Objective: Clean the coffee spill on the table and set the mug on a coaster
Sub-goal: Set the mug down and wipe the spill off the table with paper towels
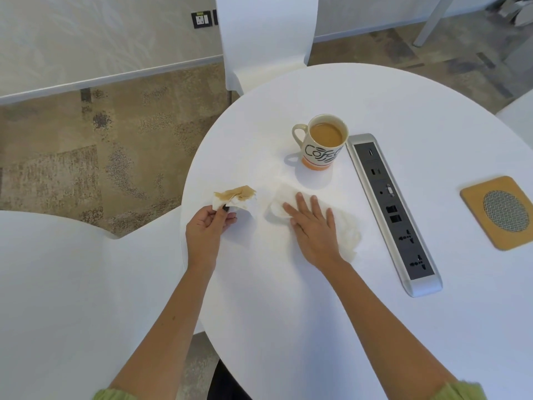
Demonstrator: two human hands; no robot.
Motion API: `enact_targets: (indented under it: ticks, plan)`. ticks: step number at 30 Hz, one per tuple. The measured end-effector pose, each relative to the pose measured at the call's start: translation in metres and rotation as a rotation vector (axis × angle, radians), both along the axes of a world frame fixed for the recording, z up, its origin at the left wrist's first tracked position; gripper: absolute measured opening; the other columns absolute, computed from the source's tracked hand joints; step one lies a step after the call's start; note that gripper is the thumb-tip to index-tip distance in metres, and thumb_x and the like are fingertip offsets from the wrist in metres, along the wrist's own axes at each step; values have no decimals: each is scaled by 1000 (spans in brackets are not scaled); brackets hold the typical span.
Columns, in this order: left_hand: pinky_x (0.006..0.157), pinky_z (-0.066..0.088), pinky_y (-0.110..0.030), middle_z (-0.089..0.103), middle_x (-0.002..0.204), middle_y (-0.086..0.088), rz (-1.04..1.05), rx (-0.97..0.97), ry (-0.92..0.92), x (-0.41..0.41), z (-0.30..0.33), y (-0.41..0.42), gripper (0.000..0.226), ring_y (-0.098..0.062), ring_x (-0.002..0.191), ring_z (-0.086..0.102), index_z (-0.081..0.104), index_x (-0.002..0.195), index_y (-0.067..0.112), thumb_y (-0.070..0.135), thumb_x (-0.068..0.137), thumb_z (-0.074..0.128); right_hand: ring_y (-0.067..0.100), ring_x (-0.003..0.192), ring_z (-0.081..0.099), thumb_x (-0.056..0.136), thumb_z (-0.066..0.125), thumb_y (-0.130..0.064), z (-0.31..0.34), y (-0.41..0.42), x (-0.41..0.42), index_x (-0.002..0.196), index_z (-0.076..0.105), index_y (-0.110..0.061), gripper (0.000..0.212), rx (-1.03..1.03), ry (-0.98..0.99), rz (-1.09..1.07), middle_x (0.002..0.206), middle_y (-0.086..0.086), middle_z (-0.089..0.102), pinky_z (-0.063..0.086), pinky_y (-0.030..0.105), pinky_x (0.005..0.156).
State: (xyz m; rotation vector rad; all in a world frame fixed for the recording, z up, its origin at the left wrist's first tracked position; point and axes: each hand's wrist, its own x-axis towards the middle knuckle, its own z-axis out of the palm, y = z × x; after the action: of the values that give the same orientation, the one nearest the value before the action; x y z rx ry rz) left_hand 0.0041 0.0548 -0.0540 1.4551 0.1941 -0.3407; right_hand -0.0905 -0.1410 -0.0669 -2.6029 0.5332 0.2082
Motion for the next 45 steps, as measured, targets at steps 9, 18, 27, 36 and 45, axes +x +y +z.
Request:
enact_targets:
  ticks: [9, 18, 27, 36, 45]
  plan:
    - [75, 55, -22, 73, 71, 5, 5, -22, 2, 1, 0, 1, 14, -10, 71, 69, 65, 83, 13, 9, 94, 57, 10, 144, 12, 99, 23, -27, -5, 46, -49, 144, 33, -29, 46, 22, -89, 482, 155, -14, 20, -2, 33, 115]
    - [75, 55, -22, 71, 79, -2, -2, -30, -8, 0, 2, 1, 10, -10, 72, 69, 66, 86, 12, 11, 93, 59, 11, 138, 30, 96, 35, -7, 6, -17, -103, 135, 48, -20, 43, 267, -227, 22, 145, -9, 35, 17, 14, 111]
    - [77, 56, -25, 73, 75, 2, -3, -23, -13, 0, 2, 1, 11, -12, 72, 69, 66, 86, 12, 10, 93, 58, 15, 79, 54, 96, 39, -24, 75, -50, -63, 94, 60, -18, 22, 749, -417, -820, 88, -3, 59, 43, 33, 75]
    - [79, 56, -27, 73, 76, 2, -22, -37, -19, 0, 0, 2, 10, -13, 72, 69, 66, 88, 11, 8, 93, 58, 16, 97, 65, 87, 36, 13, 87, -36, -59, 123, 59, -24, 56, 1111, -375, -666, 106, -5, 71, 55, 29, 74]
    - [83, 56, -31, 72, 76, -2, -14, -24, -5, 1, -2, 2, 12, -16, 74, 69, 66, 84, 13, 10, 93, 59, 7, 62, 50, 72, 32, 13, 67, -12, -73, 76, 73, -25, 56, 578, -467, -639, 80, -13, 69, 36, 18, 55]
